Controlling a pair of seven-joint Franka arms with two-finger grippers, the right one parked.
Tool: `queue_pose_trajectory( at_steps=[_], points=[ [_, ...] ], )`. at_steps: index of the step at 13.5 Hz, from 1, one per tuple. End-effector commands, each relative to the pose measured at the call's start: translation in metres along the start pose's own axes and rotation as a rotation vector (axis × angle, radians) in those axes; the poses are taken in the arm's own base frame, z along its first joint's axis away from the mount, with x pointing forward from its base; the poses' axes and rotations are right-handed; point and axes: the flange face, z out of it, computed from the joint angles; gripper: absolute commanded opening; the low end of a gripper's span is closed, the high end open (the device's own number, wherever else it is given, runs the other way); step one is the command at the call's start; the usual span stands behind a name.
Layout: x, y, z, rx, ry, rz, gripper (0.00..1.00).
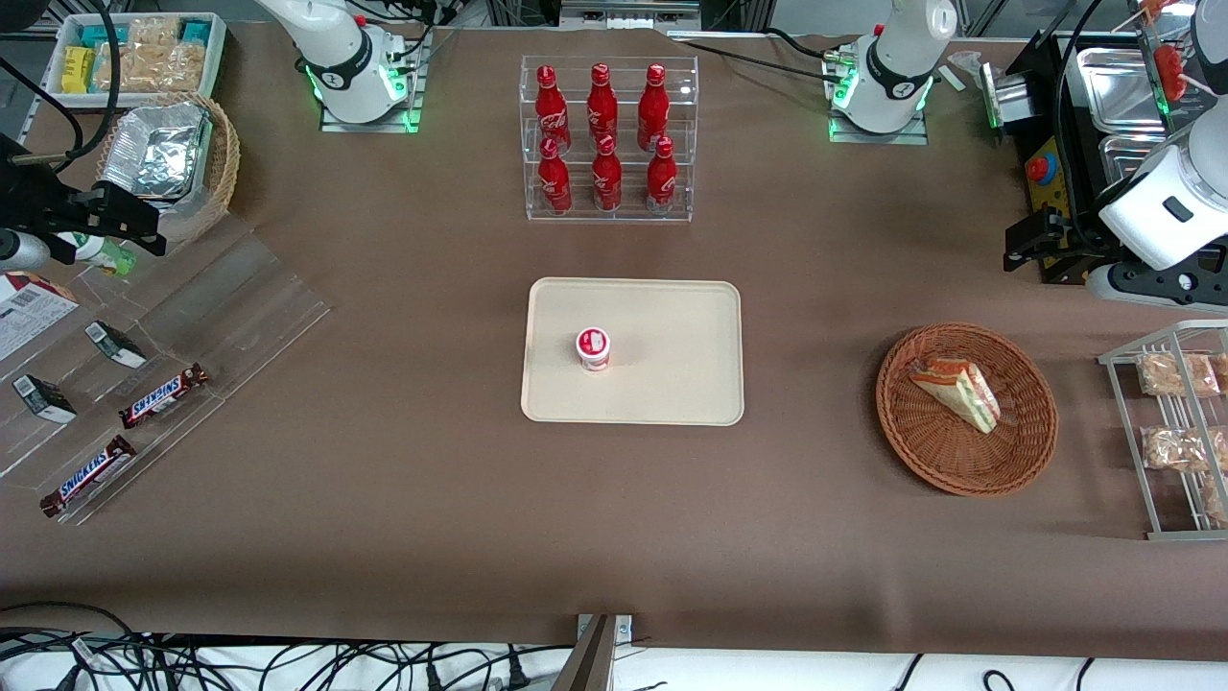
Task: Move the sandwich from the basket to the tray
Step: 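Move the left gripper over the wicker basket above the sandwich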
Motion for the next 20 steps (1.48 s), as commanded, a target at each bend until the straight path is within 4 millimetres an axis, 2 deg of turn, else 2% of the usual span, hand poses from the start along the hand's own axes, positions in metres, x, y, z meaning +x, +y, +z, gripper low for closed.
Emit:
queue_pose_trajectory(
  at_steps=[1, 5, 7, 9, 12, 15, 17, 20],
  points=[
    [0.005, -0.005, -0.004, 0.016, 0.009, 0.02, 1.0],
    [0.008, -0.009, 0.0, 0.013, 0.005, -0.003, 1.0],
    [0.012, -0.028, 0.009, 0.008, -0.002, -0.04, 1.0],
    [0.023, -0.058, 0.027, 0.005, 0.015, -0.115, 1.0],
    [0.041, -0.079, 0.064, 0.018, 0.003, -0.198, 1.0],
    [0.046, -0.099, 0.107, 0.028, 0.014, -0.263, 1.0],
    [0.049, -0.099, 0.133, 0.026, 0.024, -0.383, 1.0],
    [0.049, -0.091, 0.149, 0.023, 0.016, -0.487, 1.0]
  ],
)
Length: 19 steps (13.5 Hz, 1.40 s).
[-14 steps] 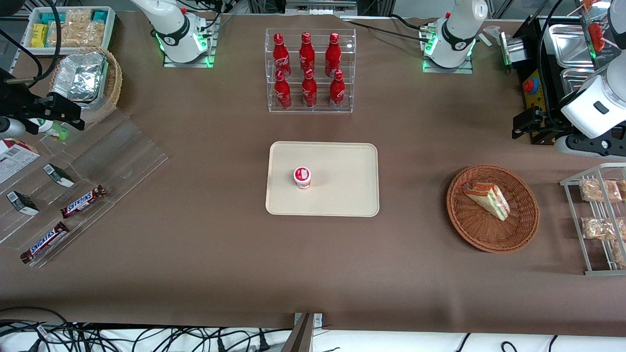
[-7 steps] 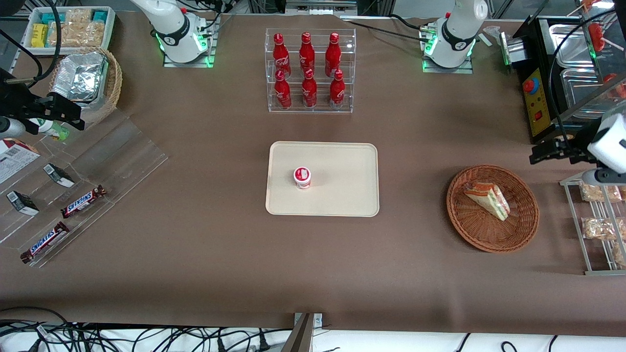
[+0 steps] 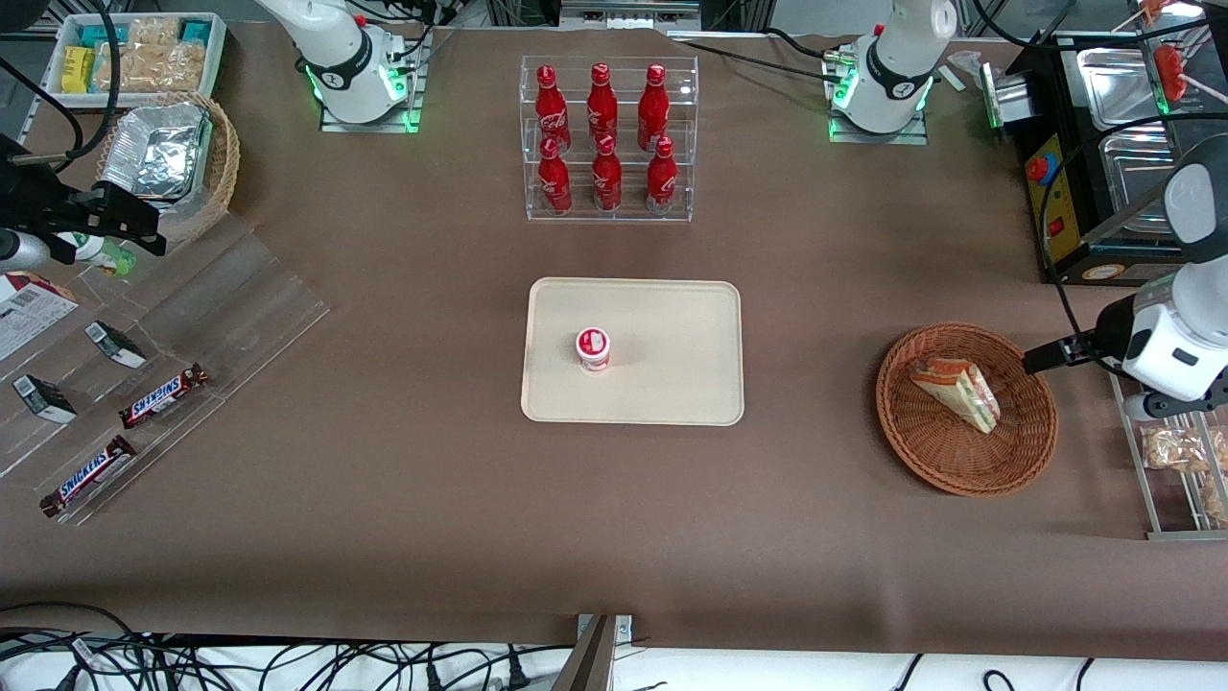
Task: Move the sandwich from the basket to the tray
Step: 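Lower the open left gripper around the wrapped sandwich in the basket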
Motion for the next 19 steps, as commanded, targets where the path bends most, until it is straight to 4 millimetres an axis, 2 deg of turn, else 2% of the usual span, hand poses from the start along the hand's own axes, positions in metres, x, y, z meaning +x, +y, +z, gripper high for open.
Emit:
queue_pose_trajectory(
  at_steps=[1, 11, 19],
  points=[
    [-0.007, 0.005, 0.013, 0.013, 0.024, -0.083, 1.0],
    [-0.017, 0.005, 0.126, -0.049, 0.116, -0.293, 1.0],
    [-0.022, 0.008, 0.17, -0.017, 0.143, -0.324, 1.0]
  ],
)
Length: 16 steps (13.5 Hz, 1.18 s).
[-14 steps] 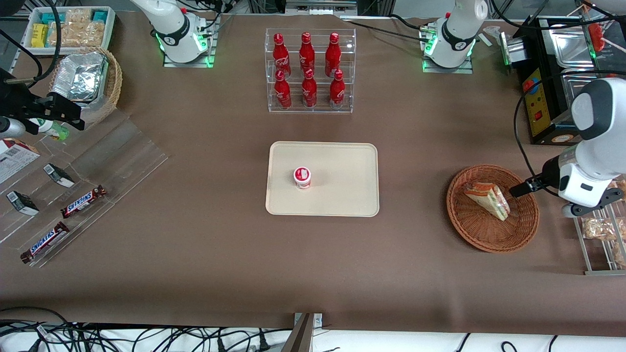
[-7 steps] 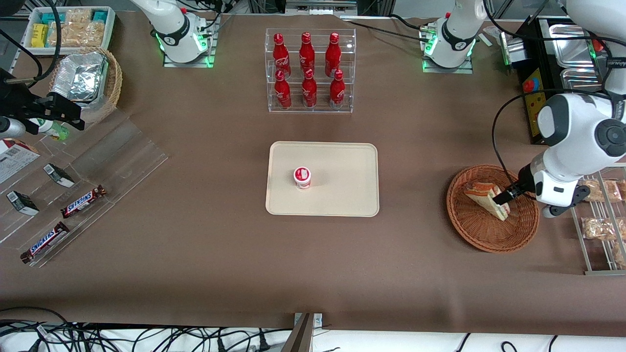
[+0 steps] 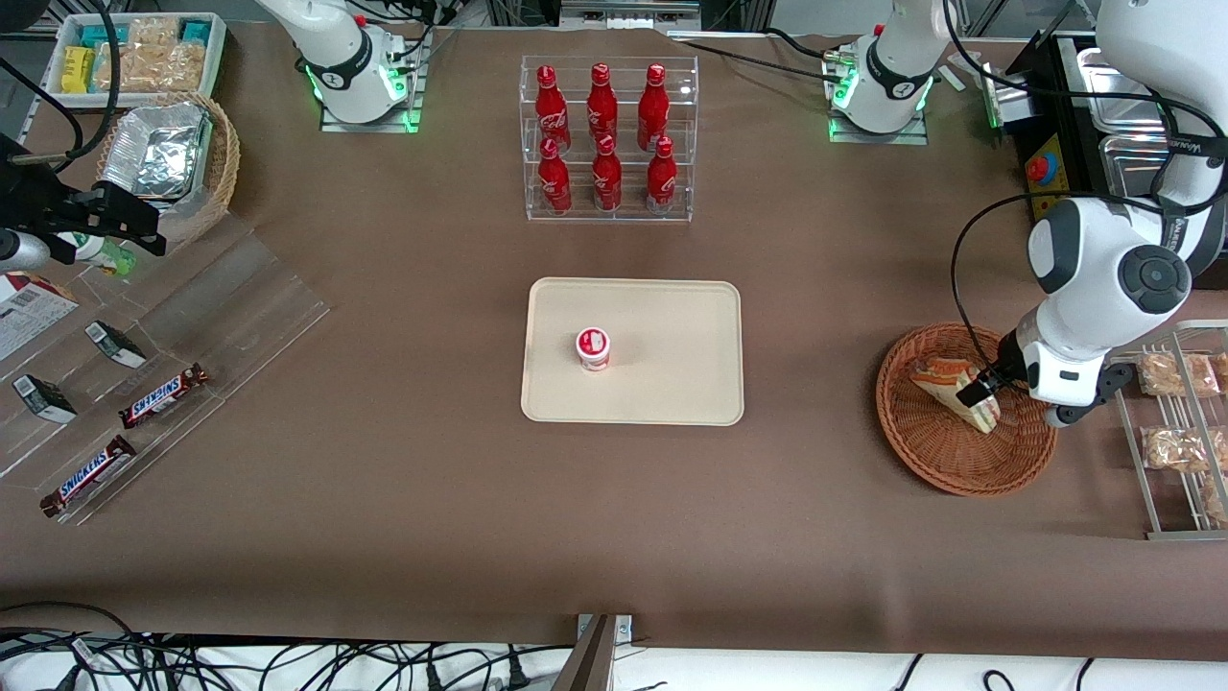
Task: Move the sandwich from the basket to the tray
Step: 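Lower the open left gripper around the wrapped sandwich in the basket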
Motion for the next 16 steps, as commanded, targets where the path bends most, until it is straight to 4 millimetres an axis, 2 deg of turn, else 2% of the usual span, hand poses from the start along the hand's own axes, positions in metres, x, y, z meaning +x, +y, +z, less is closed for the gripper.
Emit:
queue_pose_trajectory(
  at_steps=[1, 7, 8, 9, 11, 12, 14, 16],
  points=[
    [-0.006, 0.0, 0.015, -0.008, 0.023, -0.01, 1.0],
    [-0.013, -0.003, 0.036, -0.01, 0.013, -0.015, 1.0],
    [-0.013, -0.003, 0.039, -0.008, 0.008, -0.029, 0.85],
    [-0.014, -0.002, 0.041, -0.008, 0.005, -0.028, 0.6],
    [-0.014, -0.002, 0.042, -0.007, 0.004, -0.035, 0.18],
    [-0.014, -0.002, 0.042, -0.006, 0.004, -0.034, 0.04],
    [-0.013, -0.002, 0.038, 0.001, 0.016, -0.021, 0.0],
    [-0.008, 0.0, 0.013, 0.004, 0.031, -0.012, 0.0]
  ],
)
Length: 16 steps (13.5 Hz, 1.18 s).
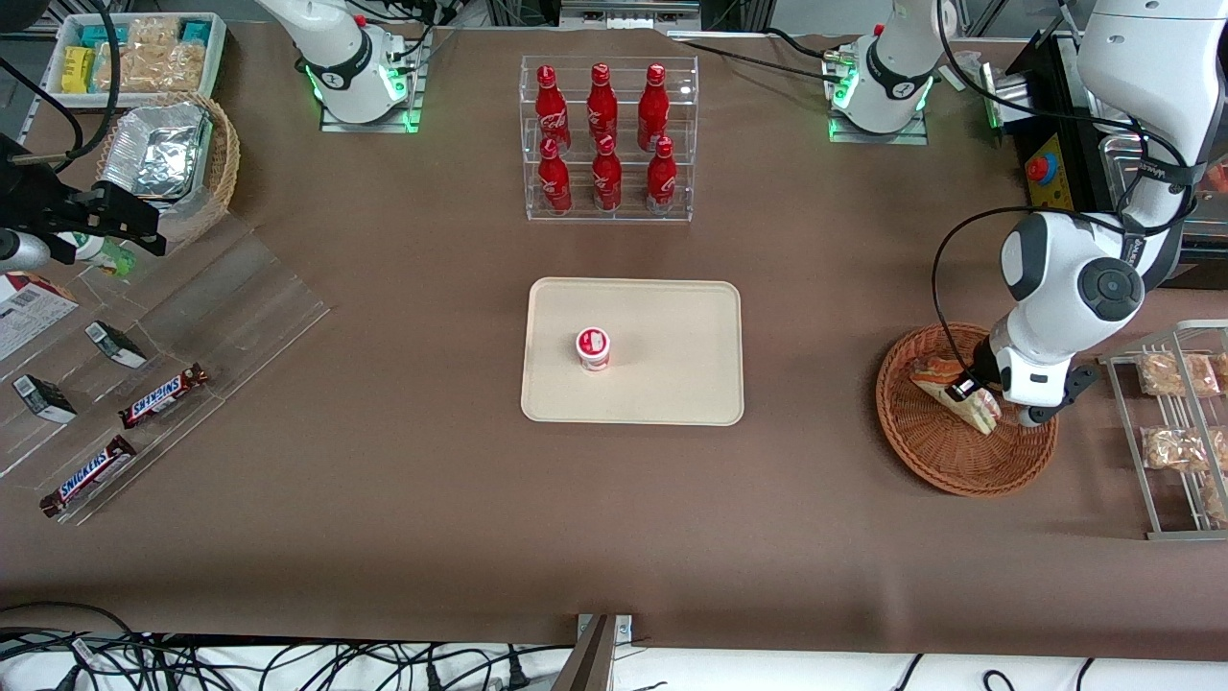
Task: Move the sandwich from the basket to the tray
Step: 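Close the left gripper on the sandwich and lift it, then carry the sandwich with the left gripper over to the white tray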
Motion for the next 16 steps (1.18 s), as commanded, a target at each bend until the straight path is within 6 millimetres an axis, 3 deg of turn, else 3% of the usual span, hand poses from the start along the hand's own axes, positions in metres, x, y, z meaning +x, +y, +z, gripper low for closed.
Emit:
queue_pose_trajectory(
  at_steps=[1, 5, 8, 12, 16],
  points=[
    [0.009, 0.005, -0.046, 0.023, 0.032, 0.017, 0.0],
    [0.015, 0.044, -0.133, 0.098, -0.042, 0.093, 0.0],
    [0.0, 0.082, -0.189, 0.092, -0.075, 0.141, 0.0],
    [-0.045, 0.133, -0.232, 0.063, -0.108, 0.313, 0.0],
    [-0.097, 0.178, -0.248, 0.007, -0.126, 0.434, 0.0]
  ],
)
